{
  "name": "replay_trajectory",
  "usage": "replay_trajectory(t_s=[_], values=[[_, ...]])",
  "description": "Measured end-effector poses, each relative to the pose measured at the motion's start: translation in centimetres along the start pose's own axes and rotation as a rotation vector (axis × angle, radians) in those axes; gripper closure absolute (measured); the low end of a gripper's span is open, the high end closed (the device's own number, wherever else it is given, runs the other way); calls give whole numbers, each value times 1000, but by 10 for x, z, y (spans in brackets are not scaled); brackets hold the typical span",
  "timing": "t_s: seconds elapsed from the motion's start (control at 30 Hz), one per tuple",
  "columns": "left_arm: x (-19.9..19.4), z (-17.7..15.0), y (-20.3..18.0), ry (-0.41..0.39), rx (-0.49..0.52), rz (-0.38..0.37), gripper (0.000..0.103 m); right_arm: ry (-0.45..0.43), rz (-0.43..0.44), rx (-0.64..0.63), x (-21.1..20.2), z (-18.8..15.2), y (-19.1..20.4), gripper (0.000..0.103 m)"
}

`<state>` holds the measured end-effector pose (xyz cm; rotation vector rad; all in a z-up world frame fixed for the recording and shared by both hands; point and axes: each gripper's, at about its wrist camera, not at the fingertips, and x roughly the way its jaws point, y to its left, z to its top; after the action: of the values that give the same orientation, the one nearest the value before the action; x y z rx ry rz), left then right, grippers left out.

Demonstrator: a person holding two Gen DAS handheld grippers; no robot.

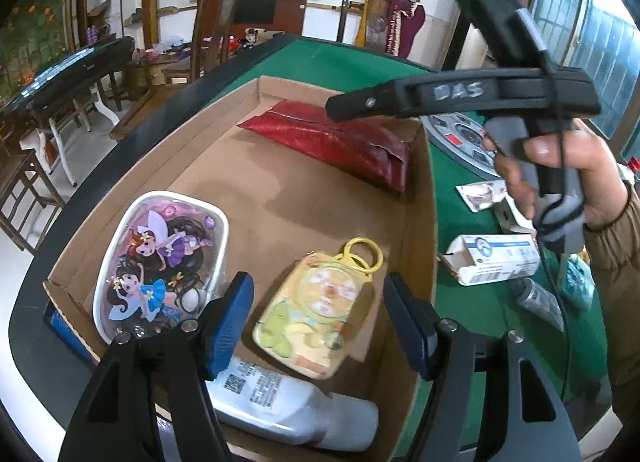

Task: Organize objects
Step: 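Move both tools back over the remaining items on the table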

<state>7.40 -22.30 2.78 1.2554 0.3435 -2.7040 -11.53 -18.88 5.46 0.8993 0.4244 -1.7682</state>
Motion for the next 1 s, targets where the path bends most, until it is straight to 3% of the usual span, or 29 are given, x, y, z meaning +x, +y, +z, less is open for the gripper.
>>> replay_trajectory(t_s=[0.27, 0.43, 0.53, 0.8, 1.0], values=[[-17, -5, -18, -23, 31, -2, 35, -86, 24, 58, -68, -32, 19, 12], [-31, -5, -35, -58, 59, -29, 34, -143, 34, 138, -111, -71, 17, 1], [-36, -6, -47, -68, 74, -52, 30, -166, 34, 202, -127, -100, 14, 0], [-36, -12, -81, -53, 155, -91, 27, -227, 26, 395, -158, -161, -27, 0], [-24, -17, -114, -6, 261, -139, 27, -269, -15, 483, -178, -187, -52, 0]])
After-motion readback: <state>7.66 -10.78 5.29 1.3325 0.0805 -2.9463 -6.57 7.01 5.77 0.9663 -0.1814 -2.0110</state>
